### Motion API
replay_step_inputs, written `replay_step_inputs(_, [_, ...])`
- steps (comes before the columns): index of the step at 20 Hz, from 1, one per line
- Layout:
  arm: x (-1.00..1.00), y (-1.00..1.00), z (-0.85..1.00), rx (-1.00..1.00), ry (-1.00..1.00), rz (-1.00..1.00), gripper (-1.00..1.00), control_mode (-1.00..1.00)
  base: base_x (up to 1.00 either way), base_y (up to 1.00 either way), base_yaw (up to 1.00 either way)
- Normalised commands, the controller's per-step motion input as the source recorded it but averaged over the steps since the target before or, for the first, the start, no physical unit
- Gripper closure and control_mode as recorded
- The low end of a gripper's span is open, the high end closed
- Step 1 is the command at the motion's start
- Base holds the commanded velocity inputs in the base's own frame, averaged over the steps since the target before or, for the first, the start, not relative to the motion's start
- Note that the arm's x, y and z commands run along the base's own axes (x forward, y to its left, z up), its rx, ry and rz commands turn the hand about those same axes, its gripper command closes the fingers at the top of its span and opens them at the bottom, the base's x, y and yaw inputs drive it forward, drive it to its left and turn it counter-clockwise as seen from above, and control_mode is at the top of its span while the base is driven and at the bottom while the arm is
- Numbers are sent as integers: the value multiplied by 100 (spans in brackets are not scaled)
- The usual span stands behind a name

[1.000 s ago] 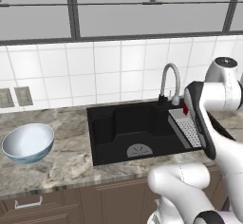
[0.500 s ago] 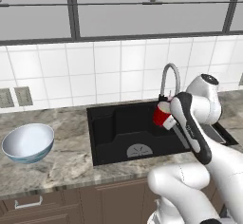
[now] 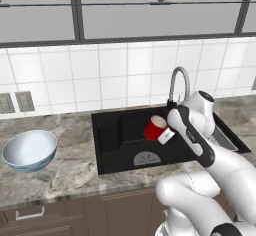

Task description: Pick the mug and place it in the sink. Pick the bowl and place it in the open cabinet and then close the cabinet.

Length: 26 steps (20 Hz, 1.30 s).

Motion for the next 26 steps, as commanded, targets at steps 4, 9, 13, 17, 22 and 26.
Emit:
replay_step_inputs(4, [0,15,-7,-9,0,0,100,-100,0,0,0])
replay_step_inputs(9, [11,10,-7,-3,0,0,100,-100,0,0,0])
replay_step_inputs(13, [22,1,-17,0,2,0,100,-100,0,0,0])
replay_step_inputs(17, [25,1,-12,0,7,0,100,-100,0,0,0])
replay_step_inputs(22, [26,1,-10,0,5,0,100,-100,0,0,0])
replay_step_inputs(26, [20,0,-8,0,4,0,100,-100,0,0,0])
